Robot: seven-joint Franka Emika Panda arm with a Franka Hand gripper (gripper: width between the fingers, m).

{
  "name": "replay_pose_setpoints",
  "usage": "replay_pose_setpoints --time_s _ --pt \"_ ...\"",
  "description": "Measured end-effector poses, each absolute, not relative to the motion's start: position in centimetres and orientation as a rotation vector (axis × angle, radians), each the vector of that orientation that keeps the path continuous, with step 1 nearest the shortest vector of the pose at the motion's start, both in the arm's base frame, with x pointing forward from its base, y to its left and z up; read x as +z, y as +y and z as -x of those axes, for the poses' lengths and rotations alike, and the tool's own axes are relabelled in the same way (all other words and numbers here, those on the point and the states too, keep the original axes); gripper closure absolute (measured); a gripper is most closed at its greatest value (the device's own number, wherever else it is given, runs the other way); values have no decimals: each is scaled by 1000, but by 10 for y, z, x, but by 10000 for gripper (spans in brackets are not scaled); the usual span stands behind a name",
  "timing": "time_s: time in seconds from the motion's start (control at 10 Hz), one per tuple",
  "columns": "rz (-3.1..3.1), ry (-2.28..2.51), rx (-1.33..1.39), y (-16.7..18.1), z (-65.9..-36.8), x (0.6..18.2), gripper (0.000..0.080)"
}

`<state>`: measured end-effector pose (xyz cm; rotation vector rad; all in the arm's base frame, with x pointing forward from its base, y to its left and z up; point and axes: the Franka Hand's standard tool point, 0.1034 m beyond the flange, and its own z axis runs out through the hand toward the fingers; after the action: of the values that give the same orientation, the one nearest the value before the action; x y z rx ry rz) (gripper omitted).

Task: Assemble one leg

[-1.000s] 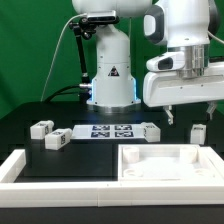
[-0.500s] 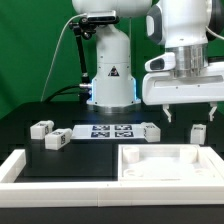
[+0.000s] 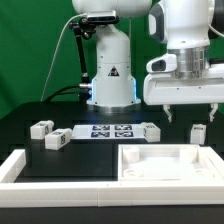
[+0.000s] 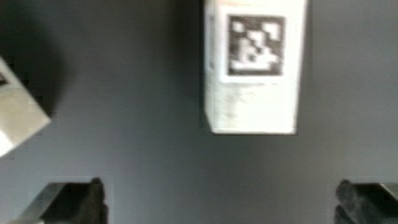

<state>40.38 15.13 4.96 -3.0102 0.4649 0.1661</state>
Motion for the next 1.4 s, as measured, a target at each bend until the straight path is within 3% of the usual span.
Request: replay_pose_setpoints --time_s 0.4,1.0,1.4 --pt "2939 423 668 155 -400 55 150" --pt "2704 385 1352 159 -385 43 150" --pt "2696 370 1345 176 -381 23 150"
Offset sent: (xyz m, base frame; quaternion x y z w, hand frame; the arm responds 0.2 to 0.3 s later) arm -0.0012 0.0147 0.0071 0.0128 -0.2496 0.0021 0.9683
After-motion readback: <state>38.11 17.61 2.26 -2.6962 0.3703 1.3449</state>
